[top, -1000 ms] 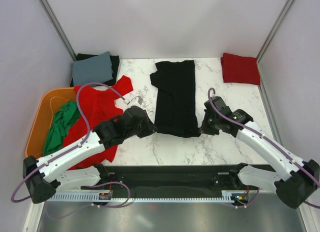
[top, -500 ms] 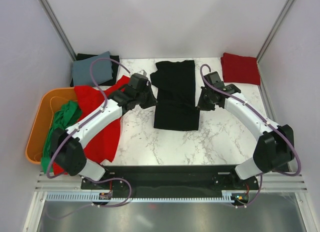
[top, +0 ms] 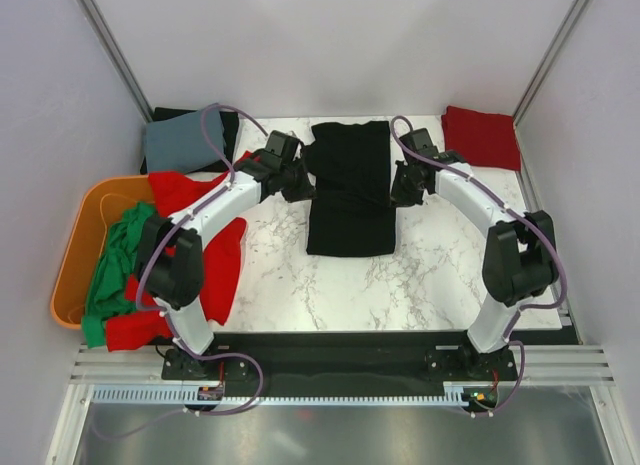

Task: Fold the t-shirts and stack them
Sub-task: Fold the tshirt

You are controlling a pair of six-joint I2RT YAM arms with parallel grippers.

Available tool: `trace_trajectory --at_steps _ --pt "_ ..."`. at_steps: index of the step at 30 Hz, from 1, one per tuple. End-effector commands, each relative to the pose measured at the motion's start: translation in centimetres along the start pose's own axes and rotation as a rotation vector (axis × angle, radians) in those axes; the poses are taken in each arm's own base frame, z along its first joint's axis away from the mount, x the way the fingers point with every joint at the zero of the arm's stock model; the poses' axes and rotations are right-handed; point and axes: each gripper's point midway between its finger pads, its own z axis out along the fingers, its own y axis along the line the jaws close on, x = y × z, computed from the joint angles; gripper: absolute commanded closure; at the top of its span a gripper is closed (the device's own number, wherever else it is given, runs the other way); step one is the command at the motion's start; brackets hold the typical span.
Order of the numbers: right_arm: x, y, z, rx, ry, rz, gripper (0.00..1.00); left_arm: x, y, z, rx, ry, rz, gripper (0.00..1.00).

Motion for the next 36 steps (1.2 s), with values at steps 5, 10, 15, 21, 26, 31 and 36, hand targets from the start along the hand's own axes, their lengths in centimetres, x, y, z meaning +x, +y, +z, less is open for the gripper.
trace_trajectory --at_steps 5,10,15,21,26,31,36 --pt "-3.7 1.0 2.1 -0.043 -0.038 -0.033 1.00 -3.1 -0.5 2.2 0.028 -0.023 0.051 0.98" --pt "-4.3 1.0 3.9 -0.058 -0.018 -0.034 1.00 -4.2 0.6 4.3 0.012 -0.003 0.047 0.98" --pt "-5.9 1.6 5.3 -0.083 -0.021 -0.035 1.00 -4.9 0.7 5.8 0.018 0.009 0.049 0.98" --pt "-6.4 1.7 6.7 -0.087 -0.003 -0.035 1.00 -5.0 1.1 8.2 0.009 0.057 0.044 0.93" --pt "-10.1 3.0 5.2 -0.124 -0.046 0.017 0.25 -7.2 0.1 8.2 0.044 0.098 -0.006 0.51" --pt "-14.3 5.8 -0.4 -0.181 -0.136 0.024 0.23 -13.0 -4.4 3.0 0.124 -0.017 0.032 0.44" --pt "-9.9 6.7 -4.4 -0.234 -0.141 -0.009 0.23 -11.9 -4.6 -1.4 0.113 -0.035 0.021 0.43"
